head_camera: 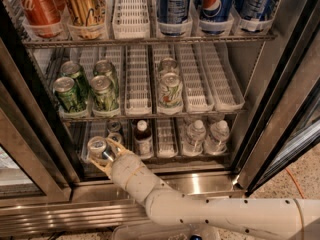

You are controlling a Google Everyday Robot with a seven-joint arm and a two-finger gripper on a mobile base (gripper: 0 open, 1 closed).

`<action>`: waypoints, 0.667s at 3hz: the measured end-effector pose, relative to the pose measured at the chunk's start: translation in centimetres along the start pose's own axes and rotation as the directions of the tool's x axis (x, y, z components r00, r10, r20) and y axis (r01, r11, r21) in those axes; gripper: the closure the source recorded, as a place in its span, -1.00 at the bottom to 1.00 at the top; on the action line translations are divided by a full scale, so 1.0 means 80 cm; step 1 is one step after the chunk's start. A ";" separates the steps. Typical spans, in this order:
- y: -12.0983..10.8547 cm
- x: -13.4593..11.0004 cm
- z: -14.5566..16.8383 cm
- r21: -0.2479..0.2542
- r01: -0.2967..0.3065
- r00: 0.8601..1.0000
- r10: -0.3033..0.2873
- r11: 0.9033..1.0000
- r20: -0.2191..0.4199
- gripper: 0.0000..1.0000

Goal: Pick redbull can from bottom shelf of fridge

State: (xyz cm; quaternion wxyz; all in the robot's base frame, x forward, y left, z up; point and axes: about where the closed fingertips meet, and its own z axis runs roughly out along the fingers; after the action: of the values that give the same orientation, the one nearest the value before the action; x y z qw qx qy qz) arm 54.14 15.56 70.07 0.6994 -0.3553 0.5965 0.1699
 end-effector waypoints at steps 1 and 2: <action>0.002 -0.014 0.005 -0.090 0.015 0.998 -0.011 0.996 0.054 1.00; 0.010 -0.024 0.010 -0.179 0.034 0.996 -0.018 0.983 0.093 1.00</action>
Offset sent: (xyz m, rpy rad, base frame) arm -0.0122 0.0241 0.0182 -0.0189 -0.0599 0.3359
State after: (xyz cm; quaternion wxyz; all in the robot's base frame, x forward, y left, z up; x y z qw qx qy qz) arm 53.78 17.01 71.70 0.6929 -0.4169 0.5414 0.2300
